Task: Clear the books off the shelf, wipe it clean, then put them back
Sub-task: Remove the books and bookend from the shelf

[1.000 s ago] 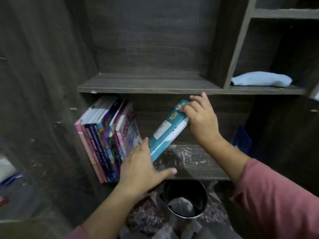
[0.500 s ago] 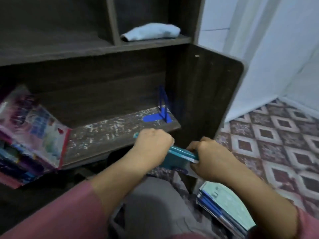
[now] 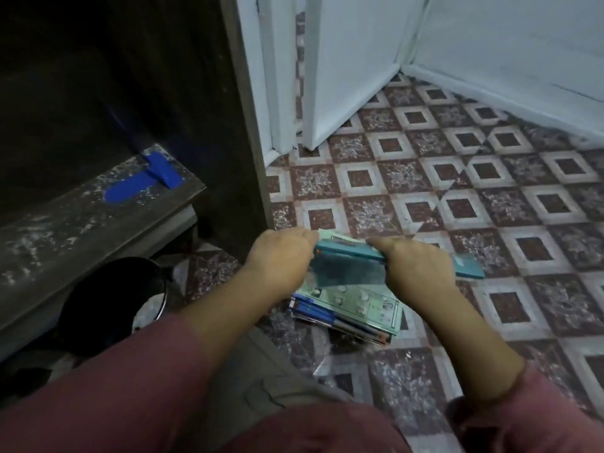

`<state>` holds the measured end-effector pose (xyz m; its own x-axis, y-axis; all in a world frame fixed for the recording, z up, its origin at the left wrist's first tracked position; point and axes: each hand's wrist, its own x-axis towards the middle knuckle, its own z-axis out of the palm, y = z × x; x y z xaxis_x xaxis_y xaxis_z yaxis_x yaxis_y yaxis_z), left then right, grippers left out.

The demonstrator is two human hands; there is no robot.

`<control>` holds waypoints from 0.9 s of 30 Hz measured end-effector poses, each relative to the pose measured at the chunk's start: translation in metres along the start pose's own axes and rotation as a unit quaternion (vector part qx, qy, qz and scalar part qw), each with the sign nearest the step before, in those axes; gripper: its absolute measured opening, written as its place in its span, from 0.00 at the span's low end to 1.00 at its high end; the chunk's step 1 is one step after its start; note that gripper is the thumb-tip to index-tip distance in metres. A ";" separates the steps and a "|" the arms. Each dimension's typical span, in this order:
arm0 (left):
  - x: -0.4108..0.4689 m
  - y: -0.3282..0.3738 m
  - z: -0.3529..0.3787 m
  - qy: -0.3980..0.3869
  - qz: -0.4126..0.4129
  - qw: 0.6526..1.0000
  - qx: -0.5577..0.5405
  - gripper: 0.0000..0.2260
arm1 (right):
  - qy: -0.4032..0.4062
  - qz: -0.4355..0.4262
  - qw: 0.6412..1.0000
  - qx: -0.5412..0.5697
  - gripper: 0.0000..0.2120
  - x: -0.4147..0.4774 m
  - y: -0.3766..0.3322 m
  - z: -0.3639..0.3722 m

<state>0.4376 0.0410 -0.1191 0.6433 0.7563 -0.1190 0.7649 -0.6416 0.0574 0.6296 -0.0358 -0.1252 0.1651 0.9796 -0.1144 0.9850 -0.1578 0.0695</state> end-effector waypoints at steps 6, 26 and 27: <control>0.013 -0.011 0.039 -0.058 -0.066 0.993 -0.076 0.21 | 0.027 0.038 0.998 0.035 0.29 0.036 -0.003 0.102; -0.025 -0.060 0.049 -0.077 -0.151 0.980 -0.106 0.25 | -0.180 -0.098 0.978 0.045 0.23 0.050 -0.076 0.096; -0.032 -0.071 0.039 -0.074 -0.164 0.978 -0.102 0.25 | -0.146 -0.117 0.981 0.057 0.21 0.053 -0.089 0.076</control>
<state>0.3617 0.0572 -0.1584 0.3609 0.8808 -0.3064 0.9301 -0.3161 0.1870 0.5546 0.0204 -0.2124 -0.0755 0.9156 -0.3948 0.9940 0.0379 -0.1024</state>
